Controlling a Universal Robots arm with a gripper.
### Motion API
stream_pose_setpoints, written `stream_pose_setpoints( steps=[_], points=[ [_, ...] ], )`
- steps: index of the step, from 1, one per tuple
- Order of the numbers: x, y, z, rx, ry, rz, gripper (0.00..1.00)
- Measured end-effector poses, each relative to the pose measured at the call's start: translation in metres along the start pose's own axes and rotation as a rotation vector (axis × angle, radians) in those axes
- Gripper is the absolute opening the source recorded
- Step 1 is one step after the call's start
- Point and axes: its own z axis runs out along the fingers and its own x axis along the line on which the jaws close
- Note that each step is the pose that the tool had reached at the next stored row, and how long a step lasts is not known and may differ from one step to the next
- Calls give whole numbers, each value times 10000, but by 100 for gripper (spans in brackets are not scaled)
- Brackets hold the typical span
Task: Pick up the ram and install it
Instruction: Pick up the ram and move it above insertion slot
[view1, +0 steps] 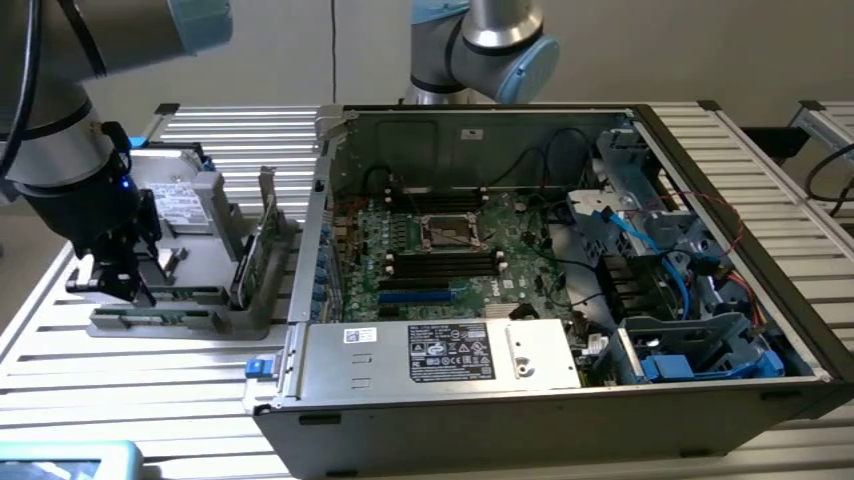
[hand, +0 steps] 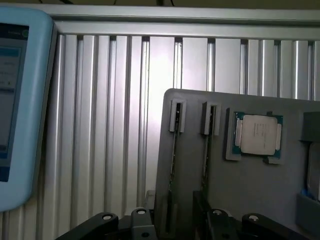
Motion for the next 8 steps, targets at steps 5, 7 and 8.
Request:
stream_pose_setpoints(
  steps=[5, 7, 8],
  points=[
    [0, -4, 90, -1, -1, 26, 42],
    [0, -6, 128, -1, -1, 32, 42],
    [0, -7, 146, -1, -1, 35, 42]
  ],
)
